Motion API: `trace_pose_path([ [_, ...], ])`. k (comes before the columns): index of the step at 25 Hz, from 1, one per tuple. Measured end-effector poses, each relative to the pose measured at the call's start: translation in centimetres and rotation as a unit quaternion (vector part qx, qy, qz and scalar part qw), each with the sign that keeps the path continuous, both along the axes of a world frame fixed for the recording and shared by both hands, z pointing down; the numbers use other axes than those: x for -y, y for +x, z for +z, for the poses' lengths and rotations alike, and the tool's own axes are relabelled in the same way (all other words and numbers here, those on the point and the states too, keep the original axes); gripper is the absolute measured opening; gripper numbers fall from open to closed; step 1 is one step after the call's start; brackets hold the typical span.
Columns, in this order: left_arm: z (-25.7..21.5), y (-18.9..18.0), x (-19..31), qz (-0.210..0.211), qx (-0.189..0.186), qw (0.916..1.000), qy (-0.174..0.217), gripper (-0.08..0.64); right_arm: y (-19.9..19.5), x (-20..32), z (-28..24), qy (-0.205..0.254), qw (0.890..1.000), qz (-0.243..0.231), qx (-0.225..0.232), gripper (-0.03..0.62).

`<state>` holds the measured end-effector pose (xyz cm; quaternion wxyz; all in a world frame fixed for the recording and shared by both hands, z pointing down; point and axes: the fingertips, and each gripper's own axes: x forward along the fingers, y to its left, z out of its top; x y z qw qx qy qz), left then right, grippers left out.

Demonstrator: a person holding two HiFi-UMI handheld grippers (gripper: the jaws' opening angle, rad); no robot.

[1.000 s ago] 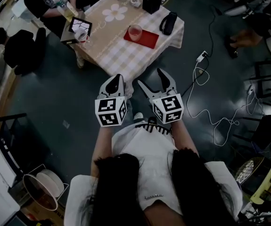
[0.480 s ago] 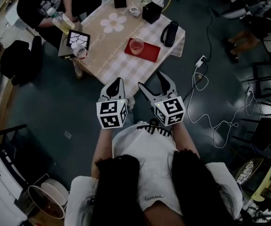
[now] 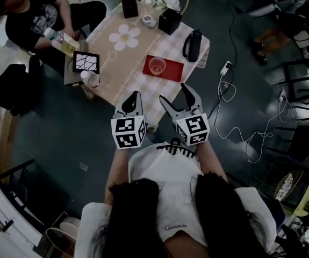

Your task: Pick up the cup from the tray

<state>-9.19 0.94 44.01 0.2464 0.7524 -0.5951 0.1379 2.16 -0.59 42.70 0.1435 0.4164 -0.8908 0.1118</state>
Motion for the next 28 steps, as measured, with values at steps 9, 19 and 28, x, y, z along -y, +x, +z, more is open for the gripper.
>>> trace_pose_path([
  [9,1.1,-1.4,3.5,0.049,0.017,0.9986,0.000,0.005,-1.9,2.9,1.8,0.004,0.998,0.066,0.013,0.367],
  [19,2.2,-3.4,5.1,0.055,0.000,0.9984,-0.014,0.005,-3.6,4.6,2.7,-0.001,0.997,0.079,0.001,0.401],
  [28,4.2,-3.9,7.1,0.071,0.018,0.9963,-0.045,0.005,-4.3,7.9,3.7,0.005,0.997,0.074,-0.018,0.431],
])
